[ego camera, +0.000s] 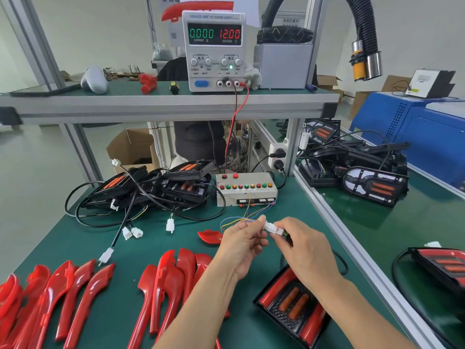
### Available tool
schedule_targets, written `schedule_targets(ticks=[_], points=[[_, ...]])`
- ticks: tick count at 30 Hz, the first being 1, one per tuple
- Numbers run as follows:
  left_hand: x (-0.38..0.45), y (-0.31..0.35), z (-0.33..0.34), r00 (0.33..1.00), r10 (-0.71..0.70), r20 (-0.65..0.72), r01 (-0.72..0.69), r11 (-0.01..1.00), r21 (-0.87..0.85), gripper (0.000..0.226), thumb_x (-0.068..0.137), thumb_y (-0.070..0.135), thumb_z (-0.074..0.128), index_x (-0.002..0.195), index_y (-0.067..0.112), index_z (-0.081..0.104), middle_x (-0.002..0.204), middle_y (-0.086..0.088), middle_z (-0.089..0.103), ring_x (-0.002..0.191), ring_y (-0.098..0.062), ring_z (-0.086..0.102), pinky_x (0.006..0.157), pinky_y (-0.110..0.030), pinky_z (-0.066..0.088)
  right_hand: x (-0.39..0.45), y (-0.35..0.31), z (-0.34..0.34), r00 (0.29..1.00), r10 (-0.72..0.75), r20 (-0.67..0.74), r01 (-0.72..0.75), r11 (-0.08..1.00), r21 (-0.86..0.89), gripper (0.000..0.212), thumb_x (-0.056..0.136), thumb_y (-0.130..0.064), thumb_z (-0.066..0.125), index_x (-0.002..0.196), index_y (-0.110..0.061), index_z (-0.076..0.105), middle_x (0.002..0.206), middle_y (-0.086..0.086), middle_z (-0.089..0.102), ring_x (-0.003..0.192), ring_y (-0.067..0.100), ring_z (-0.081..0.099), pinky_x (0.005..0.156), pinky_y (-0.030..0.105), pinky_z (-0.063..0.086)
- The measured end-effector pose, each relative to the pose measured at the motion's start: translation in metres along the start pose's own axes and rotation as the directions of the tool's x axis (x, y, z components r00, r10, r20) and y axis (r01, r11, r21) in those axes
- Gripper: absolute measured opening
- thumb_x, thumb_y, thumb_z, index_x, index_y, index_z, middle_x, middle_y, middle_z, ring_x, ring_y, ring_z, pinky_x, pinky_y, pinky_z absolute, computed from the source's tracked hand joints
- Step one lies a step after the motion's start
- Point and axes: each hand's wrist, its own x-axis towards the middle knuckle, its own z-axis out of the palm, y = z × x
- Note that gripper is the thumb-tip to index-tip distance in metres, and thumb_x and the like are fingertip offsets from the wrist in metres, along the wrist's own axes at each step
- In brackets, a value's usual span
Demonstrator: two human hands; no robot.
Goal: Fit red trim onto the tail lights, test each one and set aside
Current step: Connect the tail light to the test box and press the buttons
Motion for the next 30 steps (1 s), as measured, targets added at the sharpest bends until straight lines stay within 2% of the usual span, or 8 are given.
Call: schedule_targets(ticks=[4, 9, 12, 15, 18, 21, 26, 30], points=[[-0.001, 0.000, 0.000, 0.999, -0.047, 0.009, 0.047, 0.999, -0.012, 0.017, 0.091, 0.023, 0.074, 0.084, 0.014, 0.061, 0.063, -0.001, 0.062, 0.053, -0.012, 0.058, 0.051, -0.020, 0.044, -0.001, 0.001, 0.001, 1.000, -0.006, 0.012, 0.006, 1.000, 0.015, 0.022, 0.080, -0.016, 0.085, 0.090, -0.017, 0.065, 0.074, -0.007, 0.064, 0.054, 0.015, 0.056, 0.047, 0.030, 0.045], [0.001, 0.005, -0.001, 0.978, -0.207, 0.027, 0.208, 0.976, -0.061, 0.010, 0.088, 0.018, 0.073, 0.082, 0.011, 0.069, 0.063, -0.001, 0.061, 0.051, -0.012, 0.058, 0.045, -0.020, 0.045, -0.001, 0.004, 0.001, 0.999, -0.034, 0.036, 0.032, 0.998, 0.046, 0.017, 0.084, -0.015, 0.082, 0.089, -0.015, 0.066, 0.076, -0.005, 0.063, 0.059, 0.019, 0.059, 0.049, 0.037, 0.049], [0.004, 0.008, 0.000, 0.970, -0.241, 0.018, 0.242, 0.970, -0.030, 0.013, 0.088, 0.017, 0.072, 0.076, 0.013, 0.068, 0.061, -0.001, 0.059, 0.048, -0.011, 0.051, 0.043, -0.020, 0.040, -0.002, 0.006, 0.001, 0.998, -0.055, 0.029, 0.055, 0.998, 0.027, 0.016, 0.084, -0.015, 0.081, 0.088, -0.012, 0.066, 0.076, -0.002, 0.063, 0.059, 0.022, 0.059, 0.049, 0.037, 0.049], [0.004, 0.008, 0.006, 0.959, -0.284, 0.006, 0.283, 0.954, -0.100, 0.016, 0.088, 0.014, 0.070, 0.073, 0.011, 0.066, 0.059, -0.002, 0.054, 0.046, -0.012, 0.043, 0.042, -0.021, 0.034, -0.002, 0.005, 0.003, 0.995, -0.096, 0.005, 0.096, 0.995, -0.005, 0.017, 0.085, -0.013, 0.080, 0.084, -0.011, 0.062, 0.073, -0.001, 0.059, 0.056, 0.023, 0.055, 0.045, 0.038, 0.046], [0.003, 0.003, 0.013, 0.952, -0.305, -0.021, 0.296, 0.938, -0.180, 0.013, 0.091, 0.011, 0.068, 0.079, 0.009, 0.063, 0.057, -0.002, 0.050, 0.043, -0.012, 0.042, 0.039, -0.020, 0.030, -0.005, 0.005, 0.005, 0.994, -0.109, 0.002, 0.109, 0.994, -0.009, 0.021, 0.086, -0.010, 0.080, 0.081, -0.011, 0.059, 0.072, -0.002, 0.056, 0.055, 0.022, 0.052, 0.044, 0.039, 0.045], [0.003, -0.004, 0.016, 0.948, -0.312, -0.056, 0.300, 0.940, -0.161, 0.011, 0.093, 0.013, 0.067, 0.084, 0.010, 0.061, 0.056, 0.000, 0.050, 0.042, -0.010, 0.041, 0.037, -0.019, 0.027, -0.010, 0.009, 0.005, 0.995, -0.097, 0.035, 0.098, 0.995, -0.012, 0.020, 0.087, -0.011, 0.080, 0.082, -0.010, 0.061, 0.072, -0.002, 0.057, 0.056, 0.022, 0.053, 0.044, 0.040, 0.046], [0.003, -0.007, 0.021, 0.938, -0.329, -0.105, 0.312, 0.937, -0.155, 0.016, 0.090, 0.014, 0.070, 0.078, 0.011, 0.060, 0.056, 0.001, 0.048, 0.042, -0.009, 0.035, 0.037, -0.019, 0.024, -0.010, 0.011, 0.003, 0.995, -0.096, 0.037, 0.097, 0.995, -0.020, 0.020, 0.088, -0.012, 0.079, 0.081, -0.010, 0.060, 0.072, -0.001, 0.057, 0.055, 0.022, 0.052, 0.043, 0.039, 0.046], [0.003, -0.005, 0.023, 0.937, -0.337, -0.088, 0.316, 0.930, -0.188, 0.019, 0.091, 0.015, 0.071, 0.077, 0.011, 0.060, 0.056, 0.000, 0.046, 0.042, -0.010, 0.034, 0.036, -0.020, 0.025, -0.007, 0.010, 0.002, 0.996, -0.084, 0.020, 0.085, 0.996, -0.033, 0.021, 0.086, -0.009, 0.080, 0.080, -0.009, 0.060, 0.070, 0.000, 0.056, 0.053, 0.023, 0.053, 0.042, 0.038, 0.045]])
